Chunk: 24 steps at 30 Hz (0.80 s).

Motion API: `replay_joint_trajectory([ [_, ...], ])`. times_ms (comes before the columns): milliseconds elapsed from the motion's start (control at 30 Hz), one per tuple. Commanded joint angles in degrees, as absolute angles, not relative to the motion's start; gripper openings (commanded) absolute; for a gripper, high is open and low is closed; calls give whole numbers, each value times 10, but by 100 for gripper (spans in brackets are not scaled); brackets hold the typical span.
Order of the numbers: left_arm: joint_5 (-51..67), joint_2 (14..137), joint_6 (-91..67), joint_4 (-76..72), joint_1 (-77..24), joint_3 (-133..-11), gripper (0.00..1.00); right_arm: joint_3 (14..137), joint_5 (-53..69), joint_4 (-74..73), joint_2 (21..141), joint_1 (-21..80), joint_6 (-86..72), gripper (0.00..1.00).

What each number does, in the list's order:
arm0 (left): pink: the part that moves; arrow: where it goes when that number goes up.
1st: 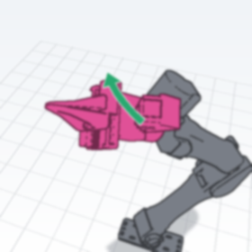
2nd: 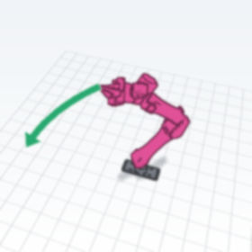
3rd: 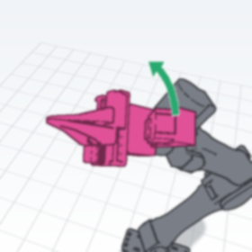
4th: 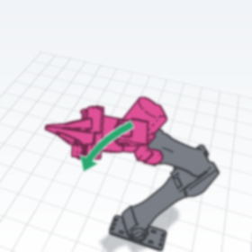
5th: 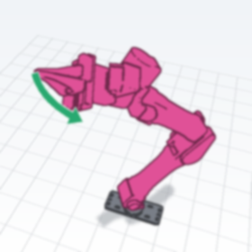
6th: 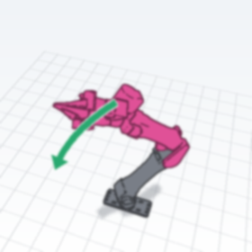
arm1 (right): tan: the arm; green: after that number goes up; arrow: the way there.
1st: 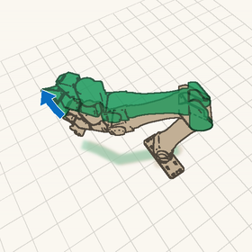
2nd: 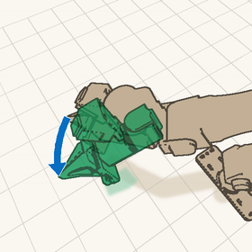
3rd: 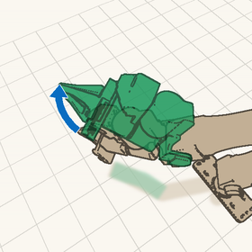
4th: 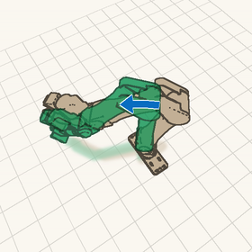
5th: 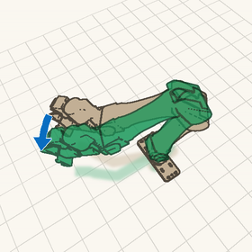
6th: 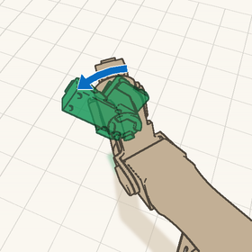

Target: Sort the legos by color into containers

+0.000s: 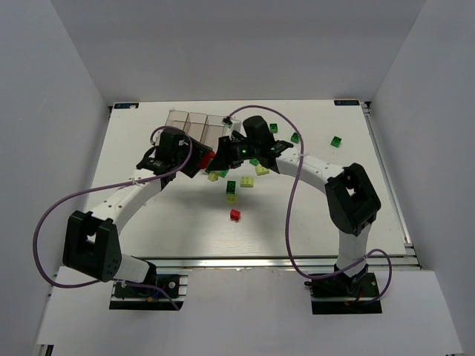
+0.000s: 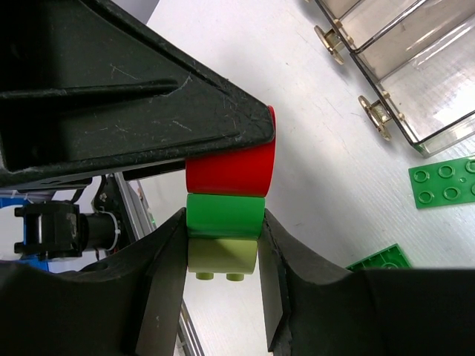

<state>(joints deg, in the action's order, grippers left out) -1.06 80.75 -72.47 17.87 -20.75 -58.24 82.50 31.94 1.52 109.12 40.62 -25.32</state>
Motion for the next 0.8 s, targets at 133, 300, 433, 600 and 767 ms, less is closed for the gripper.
replay_joint_trajectory([
  [133, -39, 785, -701, 193, -208, -613, 0, 802, 364, 54, 1071, 408, -263, 0],
  [300, -46, 793, -691, 200, -208, -628, 0, 793, 368, 61, 1066, 407, -266, 0],
  [433, -46, 796, -688, 201, -207, -632, 0, 788, 371, 65, 1061, 406, -268, 0],
  [600, -47, 798, -686, 203, -205, -632, 0, 783, 374, 69, 1059, 405, -271, 0],
  [767, -48, 799, -682, 205, -200, -635, 0, 775, 376, 71, 1055, 404, -272, 0],
])
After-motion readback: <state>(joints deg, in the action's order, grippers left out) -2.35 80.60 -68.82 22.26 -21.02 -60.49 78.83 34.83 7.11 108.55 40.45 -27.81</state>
